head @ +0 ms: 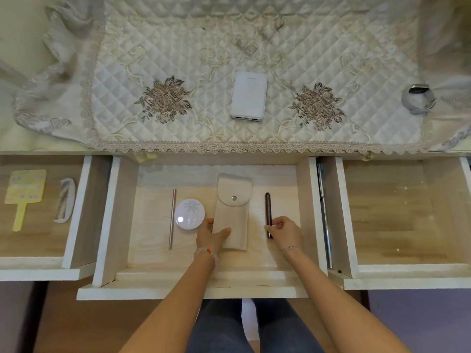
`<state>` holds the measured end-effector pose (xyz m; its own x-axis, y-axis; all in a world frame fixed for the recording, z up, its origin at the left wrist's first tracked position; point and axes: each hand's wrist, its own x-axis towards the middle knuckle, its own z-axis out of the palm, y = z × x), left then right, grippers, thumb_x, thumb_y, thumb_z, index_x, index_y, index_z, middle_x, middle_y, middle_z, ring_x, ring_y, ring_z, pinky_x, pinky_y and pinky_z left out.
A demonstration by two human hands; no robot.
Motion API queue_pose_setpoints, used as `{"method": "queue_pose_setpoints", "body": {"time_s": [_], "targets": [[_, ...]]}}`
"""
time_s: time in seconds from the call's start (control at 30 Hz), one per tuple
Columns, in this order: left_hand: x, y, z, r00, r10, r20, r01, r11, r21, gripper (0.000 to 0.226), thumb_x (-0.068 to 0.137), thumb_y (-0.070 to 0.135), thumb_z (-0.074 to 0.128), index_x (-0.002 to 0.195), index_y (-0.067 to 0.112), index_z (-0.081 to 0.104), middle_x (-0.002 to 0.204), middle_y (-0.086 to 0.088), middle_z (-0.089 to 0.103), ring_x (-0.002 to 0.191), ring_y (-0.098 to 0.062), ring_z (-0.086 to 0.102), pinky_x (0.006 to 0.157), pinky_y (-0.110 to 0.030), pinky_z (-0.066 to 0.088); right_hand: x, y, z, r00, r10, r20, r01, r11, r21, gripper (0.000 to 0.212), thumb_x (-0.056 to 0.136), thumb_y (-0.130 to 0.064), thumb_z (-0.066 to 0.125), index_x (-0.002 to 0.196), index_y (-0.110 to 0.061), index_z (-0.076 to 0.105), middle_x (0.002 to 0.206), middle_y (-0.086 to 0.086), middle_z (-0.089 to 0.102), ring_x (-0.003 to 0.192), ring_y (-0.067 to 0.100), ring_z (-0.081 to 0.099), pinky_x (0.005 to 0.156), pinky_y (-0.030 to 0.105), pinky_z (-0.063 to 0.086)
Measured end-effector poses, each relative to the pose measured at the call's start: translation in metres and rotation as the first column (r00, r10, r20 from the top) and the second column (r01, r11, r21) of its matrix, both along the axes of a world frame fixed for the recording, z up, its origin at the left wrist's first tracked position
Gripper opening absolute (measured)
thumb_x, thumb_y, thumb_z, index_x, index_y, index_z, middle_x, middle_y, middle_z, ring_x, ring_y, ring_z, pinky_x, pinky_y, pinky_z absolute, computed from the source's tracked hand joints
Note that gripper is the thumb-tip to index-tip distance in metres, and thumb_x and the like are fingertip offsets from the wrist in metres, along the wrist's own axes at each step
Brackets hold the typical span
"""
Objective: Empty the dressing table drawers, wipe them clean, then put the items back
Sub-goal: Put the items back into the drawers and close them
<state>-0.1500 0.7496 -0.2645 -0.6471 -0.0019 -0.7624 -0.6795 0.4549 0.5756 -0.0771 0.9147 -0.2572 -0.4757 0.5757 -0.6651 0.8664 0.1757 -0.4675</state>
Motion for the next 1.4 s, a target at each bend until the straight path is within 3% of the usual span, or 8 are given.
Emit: {"method": "queue_pose_setpoints", "body": {"time_s": [0.3, 0.53, 0.7, 0.9, 1.07, 1.2, 1.3, 1.4], "targets": [[-0.001, 0.004, 0.001, 0.986, -0.165, -0.001, 0.164, 0.977, -0.134, 0.034, 0.081, 0.025, 0.067, 0.105, 0.007, 0.052, 0.097, -0.005, 0.056, 0.087, -0.021, 0.053, 0.075, -0.028, 0.038, -0.002, -0.002, -0.003, 0.996, 0.062, 0.067, -0.064, 0.997, 0.039, 0.018, 0.084, -0.023, 0.062, 0.099, -0.016, 0.058, 0.094, 0.002, 0.066, 0.078, 0.016, 0.056, 0.062, 0.025, 0.038], [-0.003, 0.006, 0.002, 0.976, -0.217, -0.021, 0.208, 0.959, -0.194, 0.041, 0.082, 0.023, 0.067, 0.116, 0.008, 0.050, 0.112, -0.009, 0.060, 0.102, -0.028, 0.058, 0.088, -0.037, 0.045, -0.001, 0.000, -0.003, 0.993, 0.096, 0.066, -0.099, 0.995, 0.035, 0.023, 0.085, -0.025, 0.062, 0.105, -0.016, 0.056, 0.100, 0.003, 0.065, 0.083, 0.018, 0.057, 0.066, 0.026, 0.042], [-0.006, 0.004, 0.017, 0.902, -0.427, -0.064, 0.390, 0.868, -0.306, 0.047, 0.087, 0.021, 0.062, 0.128, 0.008, 0.044, 0.126, -0.011, 0.050, 0.109, -0.027, 0.054, 0.089, -0.037, 0.046, -0.001, 0.005, 0.010, 0.986, 0.162, 0.030, -0.163, 0.985, 0.053, 0.037, 0.087, -0.030, 0.060, 0.118, -0.013, 0.052, 0.105, 0.002, 0.061, 0.092, 0.018, 0.057, 0.075, 0.030, 0.047], [-0.019, 0.008, 0.065, 0.712, -0.603, -0.359, 0.479, 0.791, -0.379, 0.047, 0.092, 0.017, 0.053, 0.137, 0.010, 0.040, 0.136, -0.008, 0.046, 0.124, -0.023, 0.044, 0.096, -0.032, 0.038, -0.007, 0.021, 0.060, 0.955, 0.222, -0.197, -0.191, 0.968, 0.162, 0.045, 0.089, -0.024, 0.058, 0.132, -0.015, 0.044, 0.128, 0.005, 0.052, 0.112, 0.018, 0.051, 0.085, 0.024, 0.038], [-0.039, 0.019, 0.121, 0.311, -0.718, -0.623, 0.491, 0.683, -0.542, 0.049, 0.088, 0.019, 0.060, 0.133, 0.006, 0.047, 0.128, -0.012, 0.055, 0.118, -0.030, 0.051, 0.095, -0.037, 0.040, -0.008, 0.038, 0.116, 0.864, 0.383, -0.327, -0.214, 0.867, 0.451, 0.051, 0.092, -0.026, 0.054, 0.138, -0.015, 0.038, 0.137, 0.003, 0.046, 0.127, 0.019, 0.041, 0.101, 0.025, 0.031], [-0.053, 0.026, 0.159, 0.052, -0.769, -0.637, 0.385, 0.604, -0.698, 0.052, 0.084, 0.038, 0.046, 0.124, 0.005, 0.056, 0.117, -0.011, 0.064, 0.106, -0.029, 0.061, 0.087, -0.039, 0.048, -0.003, 0.053, 0.151, 0.819, 0.453, -0.352, -0.182, 0.787, 0.589, 0.053, 0.090, -0.024, 0.056, 0.138, -0.011, 0.038, 0.139, 0.007, 0.045, 0.130, 0.022, 0.037, 0.108, 0.025, 0.023], [-0.059, 0.032, 0.177, -0.039, -0.777, -0.628, 0.349, 0.578, -0.738, 0.056, 0.086, 0.044, 0.041, 0.125, 0.006, 0.055, 0.121, -0.010, 0.062, 0.113, -0.029, 0.057, 0.095, -0.041, 0.044, 0.005, 0.063, 0.170, 0.792, 0.514, -0.330, -0.168, 0.703, 0.691, 0.051, 0.091, -0.026, 0.056, 0.137, -0.009, 0.040, 0.137, 0.009, 0.047, 0.129, 0.025, 0.040, 0.110, 0.028, 0.024], [-0.061, 0.039, 0.190, -0.099, -0.780, -0.618, 0.315, 0.565, -0.763, 0.057, 0.086, 0.045, 0.039, 0.125, 0.006, 0.056, 0.122, -0.010, 0.061, 0.115, -0.029, 0.056, 0.097, -0.045, 0.044, 0.013, 0.067, 0.186, 0.785, 0.491, -0.378, -0.109, 0.710, 0.696, 0.051, 0.093, -0.035, 0.050, 0.138, -0.011, 0.039, 0.138, 0.006, 0.046, 0.130, 0.022, 0.037, 0.109, 0.027, 0.024]]}}
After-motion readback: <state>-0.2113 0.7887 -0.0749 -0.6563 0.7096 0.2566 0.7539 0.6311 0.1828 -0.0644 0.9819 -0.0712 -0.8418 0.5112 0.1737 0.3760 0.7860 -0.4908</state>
